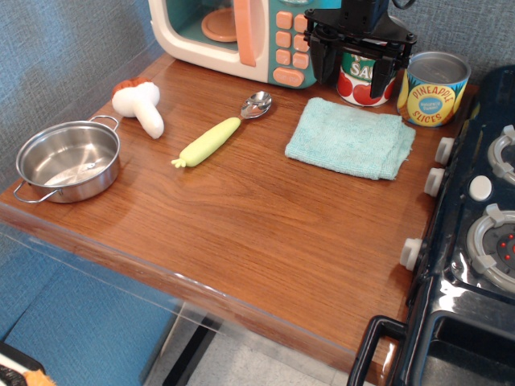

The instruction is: Move the pot from the lower left corner of table to the place in front of a light blue towel.

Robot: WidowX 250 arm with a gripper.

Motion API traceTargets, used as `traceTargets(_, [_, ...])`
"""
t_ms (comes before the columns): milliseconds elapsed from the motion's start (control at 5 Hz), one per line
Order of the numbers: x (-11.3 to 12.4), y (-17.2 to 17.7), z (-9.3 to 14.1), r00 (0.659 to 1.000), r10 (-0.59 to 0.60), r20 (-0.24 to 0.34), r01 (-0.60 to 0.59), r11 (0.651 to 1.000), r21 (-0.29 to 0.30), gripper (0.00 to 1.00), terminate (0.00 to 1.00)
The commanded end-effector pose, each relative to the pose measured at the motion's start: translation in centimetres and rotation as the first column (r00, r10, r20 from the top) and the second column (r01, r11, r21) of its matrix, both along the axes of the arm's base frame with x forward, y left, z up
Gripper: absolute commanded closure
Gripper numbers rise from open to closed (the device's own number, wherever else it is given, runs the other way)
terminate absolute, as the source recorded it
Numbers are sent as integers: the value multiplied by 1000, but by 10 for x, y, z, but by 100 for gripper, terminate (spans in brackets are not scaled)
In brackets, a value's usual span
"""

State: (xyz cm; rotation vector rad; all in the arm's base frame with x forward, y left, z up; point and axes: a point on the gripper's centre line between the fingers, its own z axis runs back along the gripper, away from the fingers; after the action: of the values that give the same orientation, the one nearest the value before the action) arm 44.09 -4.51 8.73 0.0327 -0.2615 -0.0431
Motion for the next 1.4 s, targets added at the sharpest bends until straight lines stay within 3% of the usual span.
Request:
traceTargets(0, [0,0,0,1000,0,0,0,1000,0,0,0])
traceTargets(200, [-16,6,7,1000,-1,12,1,1000,30,0,0])
traceTargets(600, [-47,60,24,997,47,58,-52,996,74,0,0])
traceTargets(1200, [-109,139,3,982,189,-3,-189,982,24,0,0])
